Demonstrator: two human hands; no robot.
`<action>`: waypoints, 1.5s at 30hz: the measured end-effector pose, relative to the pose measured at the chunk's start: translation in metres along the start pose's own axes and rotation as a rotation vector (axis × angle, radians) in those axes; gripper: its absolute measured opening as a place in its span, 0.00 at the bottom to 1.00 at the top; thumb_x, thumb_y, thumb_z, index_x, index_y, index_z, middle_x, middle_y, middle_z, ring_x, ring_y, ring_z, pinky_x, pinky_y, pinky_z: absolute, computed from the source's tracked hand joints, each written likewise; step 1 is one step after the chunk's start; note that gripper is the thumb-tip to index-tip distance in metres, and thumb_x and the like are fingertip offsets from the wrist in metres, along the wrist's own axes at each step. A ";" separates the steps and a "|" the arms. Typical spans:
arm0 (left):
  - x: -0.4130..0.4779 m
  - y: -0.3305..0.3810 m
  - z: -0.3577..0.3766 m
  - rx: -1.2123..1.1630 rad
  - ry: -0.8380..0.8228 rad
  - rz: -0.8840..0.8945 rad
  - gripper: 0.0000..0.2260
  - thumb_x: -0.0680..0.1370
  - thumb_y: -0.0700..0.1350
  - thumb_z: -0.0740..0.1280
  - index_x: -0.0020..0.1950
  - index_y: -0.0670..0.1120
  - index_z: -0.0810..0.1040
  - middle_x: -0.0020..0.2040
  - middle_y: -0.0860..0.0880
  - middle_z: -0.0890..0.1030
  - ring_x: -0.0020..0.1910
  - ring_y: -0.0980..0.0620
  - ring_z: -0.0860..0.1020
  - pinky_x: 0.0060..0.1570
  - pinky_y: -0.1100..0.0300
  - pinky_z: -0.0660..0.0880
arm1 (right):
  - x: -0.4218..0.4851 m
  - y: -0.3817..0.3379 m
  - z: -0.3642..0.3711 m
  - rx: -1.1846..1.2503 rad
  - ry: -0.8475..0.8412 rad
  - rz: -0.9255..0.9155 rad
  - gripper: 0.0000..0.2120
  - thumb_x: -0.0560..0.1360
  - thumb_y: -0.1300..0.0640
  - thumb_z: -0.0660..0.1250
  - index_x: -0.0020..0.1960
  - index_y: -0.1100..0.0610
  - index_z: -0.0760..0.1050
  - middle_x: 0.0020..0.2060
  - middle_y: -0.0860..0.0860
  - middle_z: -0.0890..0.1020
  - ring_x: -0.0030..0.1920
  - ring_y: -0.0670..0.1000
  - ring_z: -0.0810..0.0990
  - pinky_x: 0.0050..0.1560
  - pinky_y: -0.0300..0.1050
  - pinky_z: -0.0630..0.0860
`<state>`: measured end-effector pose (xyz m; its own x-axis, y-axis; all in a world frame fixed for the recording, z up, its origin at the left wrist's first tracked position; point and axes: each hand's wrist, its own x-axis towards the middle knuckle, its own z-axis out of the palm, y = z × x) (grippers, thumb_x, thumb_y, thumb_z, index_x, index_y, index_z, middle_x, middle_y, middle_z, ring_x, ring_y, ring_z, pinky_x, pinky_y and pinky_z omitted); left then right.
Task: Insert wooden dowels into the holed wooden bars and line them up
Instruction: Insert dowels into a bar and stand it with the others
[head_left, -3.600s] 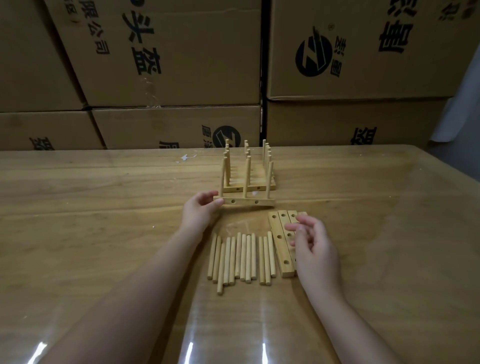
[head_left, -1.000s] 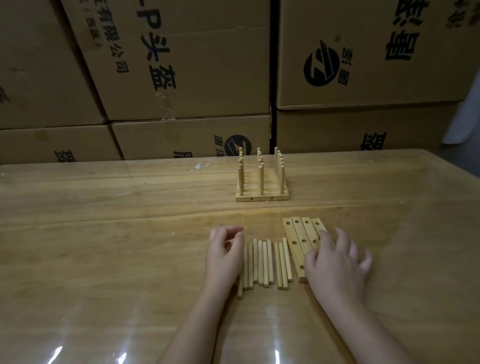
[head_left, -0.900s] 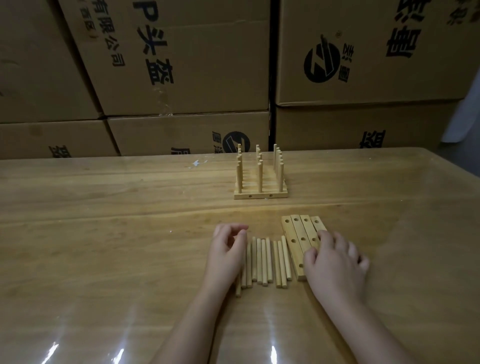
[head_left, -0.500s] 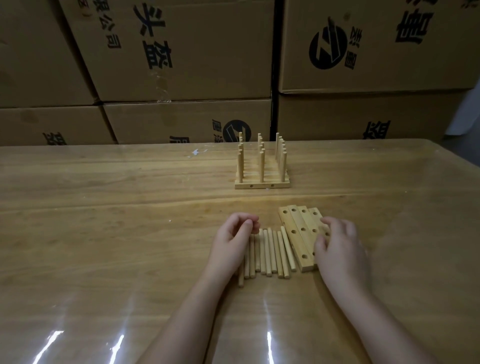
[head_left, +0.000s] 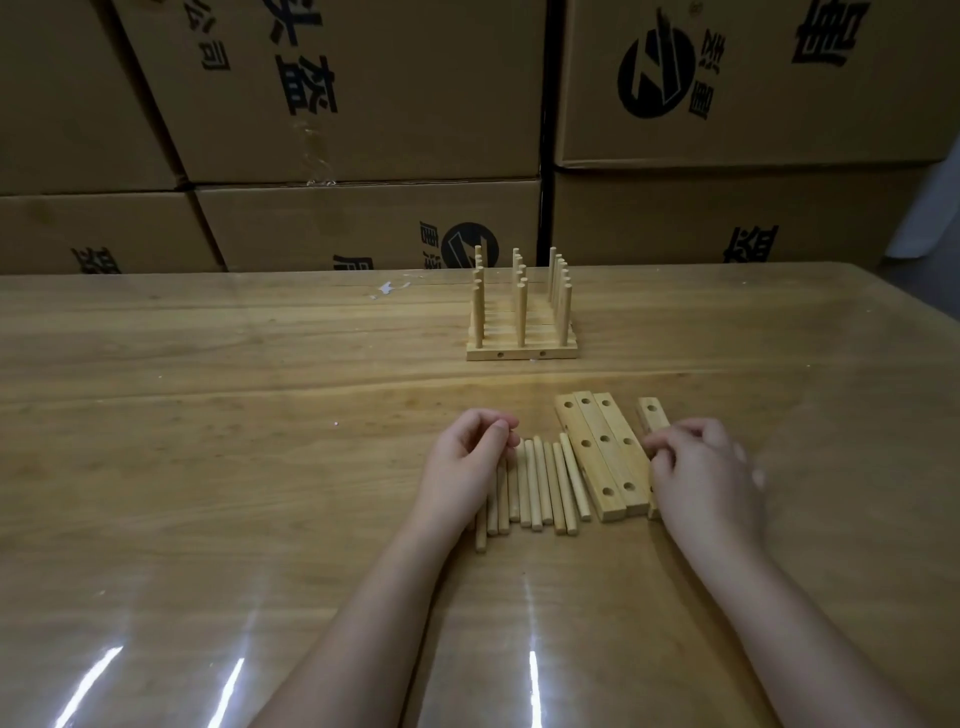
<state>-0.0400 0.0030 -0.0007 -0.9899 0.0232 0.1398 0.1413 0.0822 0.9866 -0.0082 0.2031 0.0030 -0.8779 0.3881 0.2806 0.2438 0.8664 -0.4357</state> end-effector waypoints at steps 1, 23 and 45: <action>0.000 0.000 0.000 0.001 -0.002 -0.001 0.08 0.79 0.42 0.63 0.46 0.51 0.81 0.37 0.57 0.82 0.38 0.64 0.79 0.37 0.75 0.72 | 0.001 0.001 0.001 -0.020 -0.023 0.007 0.10 0.77 0.56 0.61 0.54 0.48 0.78 0.59 0.51 0.72 0.58 0.54 0.70 0.57 0.51 0.64; -0.008 0.009 -0.002 0.069 -0.153 0.056 0.06 0.78 0.51 0.66 0.50 0.54 0.82 0.43 0.56 0.83 0.45 0.63 0.80 0.44 0.73 0.73 | -0.037 -0.050 0.002 1.056 -0.354 -0.247 0.13 0.73 0.62 0.68 0.52 0.46 0.77 0.47 0.36 0.80 0.48 0.38 0.80 0.45 0.31 0.75; -0.003 0.017 -0.014 -0.367 0.056 -0.226 0.16 0.80 0.53 0.61 0.45 0.46 0.84 0.31 0.50 0.81 0.28 0.56 0.78 0.27 0.64 0.74 | -0.025 -0.031 0.002 0.235 -0.149 -0.454 0.12 0.76 0.57 0.61 0.58 0.47 0.73 0.51 0.35 0.72 0.58 0.42 0.69 0.66 0.45 0.55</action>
<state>-0.0346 -0.0093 0.0167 -0.9960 -0.0093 -0.0892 -0.0830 -0.2809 0.9561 0.0050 0.1656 0.0076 -0.9266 -0.0736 0.3687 -0.2588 0.8362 -0.4835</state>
